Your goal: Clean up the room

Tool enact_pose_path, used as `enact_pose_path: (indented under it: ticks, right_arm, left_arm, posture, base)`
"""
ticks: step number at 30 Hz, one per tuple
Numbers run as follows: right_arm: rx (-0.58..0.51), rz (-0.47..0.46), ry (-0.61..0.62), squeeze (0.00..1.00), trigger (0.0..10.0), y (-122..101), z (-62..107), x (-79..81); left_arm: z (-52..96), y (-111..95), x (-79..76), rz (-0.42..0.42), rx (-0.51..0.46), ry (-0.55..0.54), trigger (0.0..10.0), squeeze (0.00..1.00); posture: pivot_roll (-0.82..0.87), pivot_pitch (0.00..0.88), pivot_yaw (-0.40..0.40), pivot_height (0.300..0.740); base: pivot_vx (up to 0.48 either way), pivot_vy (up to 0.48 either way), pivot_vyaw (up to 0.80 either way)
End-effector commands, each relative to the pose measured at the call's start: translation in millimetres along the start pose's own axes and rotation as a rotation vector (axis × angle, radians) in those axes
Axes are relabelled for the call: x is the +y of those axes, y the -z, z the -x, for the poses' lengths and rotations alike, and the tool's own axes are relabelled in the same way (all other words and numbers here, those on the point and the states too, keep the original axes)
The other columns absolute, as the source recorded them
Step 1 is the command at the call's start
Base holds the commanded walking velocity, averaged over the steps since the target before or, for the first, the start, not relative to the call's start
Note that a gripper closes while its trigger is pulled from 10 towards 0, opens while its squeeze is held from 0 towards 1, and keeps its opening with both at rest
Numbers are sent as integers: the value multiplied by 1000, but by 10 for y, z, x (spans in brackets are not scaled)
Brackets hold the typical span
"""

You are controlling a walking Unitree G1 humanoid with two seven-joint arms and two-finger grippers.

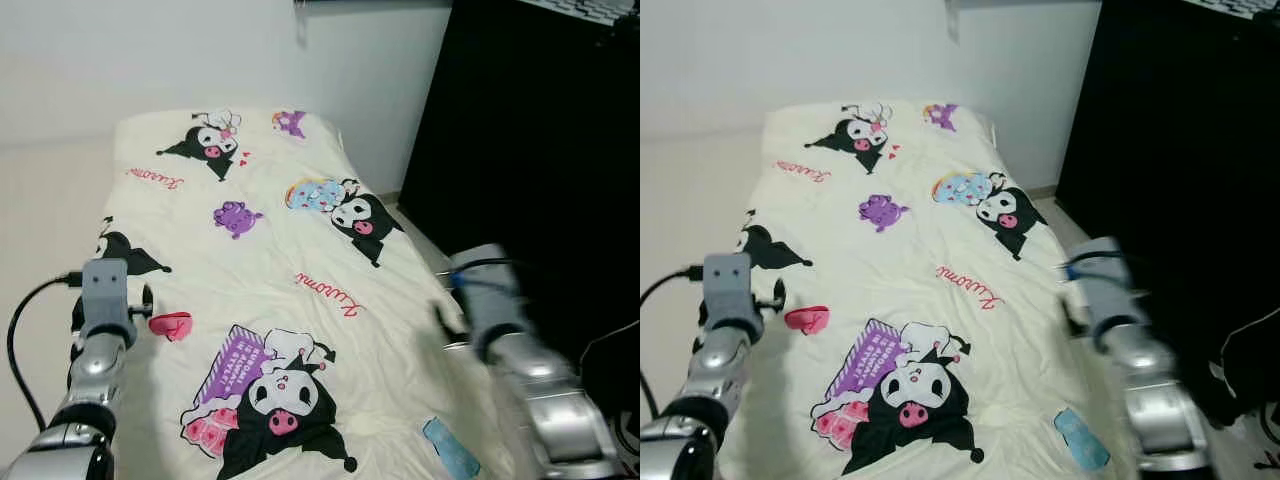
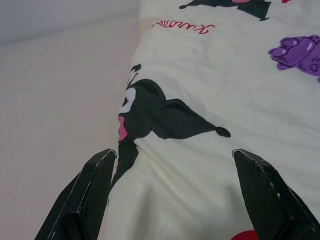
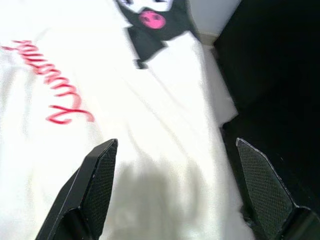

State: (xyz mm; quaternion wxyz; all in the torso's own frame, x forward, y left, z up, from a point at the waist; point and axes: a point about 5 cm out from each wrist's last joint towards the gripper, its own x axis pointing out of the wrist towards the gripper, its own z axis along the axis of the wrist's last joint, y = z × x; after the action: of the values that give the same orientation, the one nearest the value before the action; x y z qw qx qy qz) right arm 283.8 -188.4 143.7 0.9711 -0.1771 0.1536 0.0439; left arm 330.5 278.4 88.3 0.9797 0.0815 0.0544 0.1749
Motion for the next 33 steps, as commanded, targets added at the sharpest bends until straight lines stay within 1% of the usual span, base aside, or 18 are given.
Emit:
enact_pose_path:
  ticks: [1, 4, 9, 10, 11, 12, 13, 16, 17, 18, 20, 21, 22, 24, 25, 27, 28, 33]
  right_arm:
    - [3, -7, -2, 0, 10000, 37, -20, 10]
    - [28, -20, -50, 0, 10000, 233, -125, 241]
    - [28, -23, -79, 0, 10000, 330, -168, 384]
    - [24, -19, -89, 0, 10000, 346, -179, 428]
    - [24, -19, -89, 0, 10000, 346, -179, 428]
    - [23, -20, -98, 0, 10000, 360, -191, 471]
    - [23, -20, -98, 0, 10000, 360, -191, 471]
    - [20, -21, -117, 0, 10000, 406, -219, 559]
    - [21, -21, -120, 0, 10000, 428, -224, 573]
    - [21, -21, -120, 0, 10000, 428, -224, 573]
    - [18, -22, -122, 0, 10000, 446, -232, 581]
    - [19, -22, -123, 0, 10000, 470, -237, 588]
    - [19, -22, -123, 0, 10000, 470, -237, 588]
    - [23, -20, -126, 0, 10000, 503, -247, 601]
    - [23, -20, -126, 0, 10000, 503, -247, 601]
    - [25, -18, -130, 0, 10000, 534, -255, 617]
    - [25, -18, -130, 0, 10000, 534, -255, 617]
    - [50, -8, -148, 0, 10000, 675, -277, 690]
  left_arm:
    - [31, 104, 53, 5, 55, -13, 10000, 0]
    - [124, 338, -1, -37, 182, -6, 10000, 0]
    - [242, 540, -26, -68, 254, 15, 10000, 0]
    - [298, 627, -29, -80, 286, 25, 10000, 0]
    - [298, 627, -29, -80, 286, 25, 10000, 0]
    - [380, 750, -38, -81, 337, 45, 10000, 0]
    - [380, 750, -38, -81, 337, 45, 10000, 0]
    - [683, 1141, -55, -25, 532, 95, 10000, 0]
    - [821, 1282, -68, -67, 593, 141, 10000, 0]
    - [821, 1282, -68, -67, 593, 141, 10000, 0]
    - [912, 1367, -76, -103, 630, 175, 10000, 0]
    - [1064, 1498, -96, -152, 689, 234, 10000, 0]
    - [1064, 1498, -96, -152, 689, 234, 10000, 0]
    - [1327, 1697, -101, -235, 781, 322, 10000, 0]
    - [1327, 1697, -101, -235, 781, 322, 10000, 0]
    - [1482, 1803, -72, -255, 840, 345, 10000, 0]
    - [1482, 1803, -72, -255, 840, 345, 10000, 0]
    - [1684, 1928, -17, -291, 918, 375, 10000, 0]
  posture:
    - [-188, 66, 7, 579]
    - [-181, 63, 11, 593]
    - [-174, 58, 15, 608]
    - [-171, 57, 17, 612]
    - [-171, 57, 17, 612]
    - [-169, 54, 19, 617]
    - [-169, 54, 19, 617]
    - [-166, 50, 25, 631]
    - [-166, 49, 26, 636]
    - [-166, 49, 26, 636]
    - [-166, 49, 26, 641]
    - [-165, 50, 30, 646]
    - [-165, 50, 30, 646]
    - [-165, 50, 33, 655]
    - [-165, 50, 33, 655]
    - [-163, 48, 32, 665]
    - [-163, 48, 32, 665]
    - [-156, 43, 33, 684]
  base:
    - [0, 0, 0]
    - [-480, 0, 0]
    - [-480, 0, 0]
    - [0, 0, 0]
    - [0, 0, 0]
    - [0, 0, 0]
    - [0, 0, 0]
    - [0, 0, 0]
    - [0, 0, 0]
    - [0, 0, 0]
    - [0, 0, 0]
    - [0, 0, 0]
    - [0, 0, 0]
    - [0, 0, 0]
    - [0, 0, 0]
    - [0, 0, 0]
    - [0, 0, 0]
    - [0, 0, 0]
